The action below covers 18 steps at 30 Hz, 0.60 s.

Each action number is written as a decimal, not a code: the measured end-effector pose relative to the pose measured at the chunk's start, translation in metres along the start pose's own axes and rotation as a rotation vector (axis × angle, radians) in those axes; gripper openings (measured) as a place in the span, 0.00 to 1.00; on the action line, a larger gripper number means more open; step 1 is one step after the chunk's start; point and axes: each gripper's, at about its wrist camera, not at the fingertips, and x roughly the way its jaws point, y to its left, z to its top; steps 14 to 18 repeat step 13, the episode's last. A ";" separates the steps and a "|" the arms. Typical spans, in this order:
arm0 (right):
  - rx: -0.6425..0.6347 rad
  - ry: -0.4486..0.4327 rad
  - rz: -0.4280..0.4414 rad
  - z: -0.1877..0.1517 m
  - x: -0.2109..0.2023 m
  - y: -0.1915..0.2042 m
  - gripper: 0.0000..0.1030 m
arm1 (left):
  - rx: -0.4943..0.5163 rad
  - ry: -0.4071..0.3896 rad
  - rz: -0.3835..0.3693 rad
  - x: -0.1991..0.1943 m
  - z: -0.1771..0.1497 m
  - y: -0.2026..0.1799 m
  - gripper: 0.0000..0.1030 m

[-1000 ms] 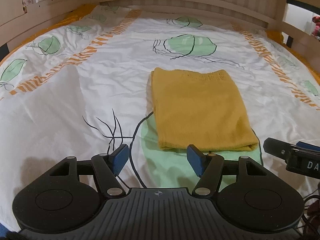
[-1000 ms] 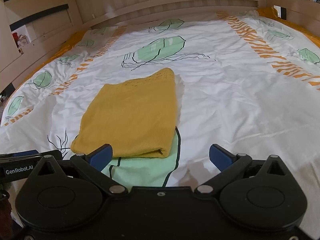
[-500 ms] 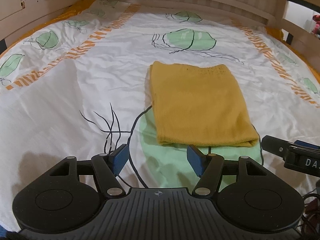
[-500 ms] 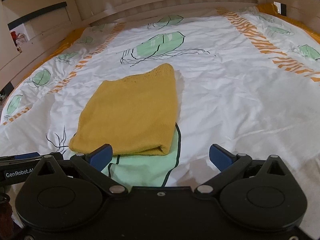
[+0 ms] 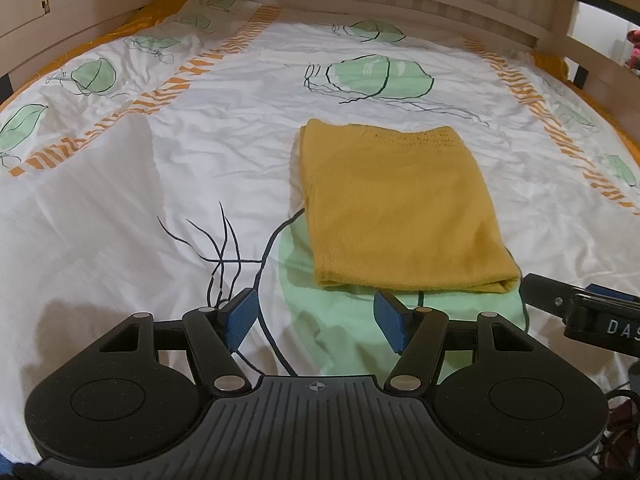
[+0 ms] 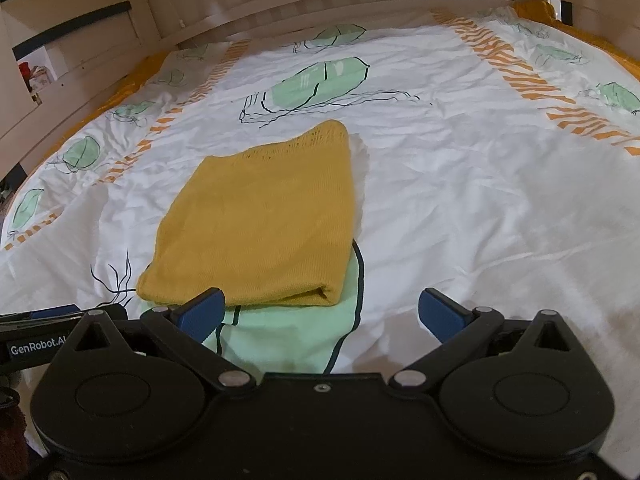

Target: Fold small clothes

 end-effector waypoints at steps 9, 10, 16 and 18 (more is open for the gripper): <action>0.002 0.008 0.001 0.000 0.001 0.001 0.99 | 0.002 -0.003 -0.001 0.001 0.000 0.000 0.61; 0.002 0.009 0.002 0.000 0.002 0.001 0.99 | 0.003 -0.003 -0.001 0.001 0.000 -0.001 0.61; 0.003 0.012 0.002 0.000 0.002 0.002 0.99 | 0.006 -0.002 -0.002 0.002 0.000 -0.002 0.60; 0.003 0.012 0.002 0.000 0.002 0.002 0.99 | 0.006 -0.002 -0.002 0.002 0.000 -0.002 0.60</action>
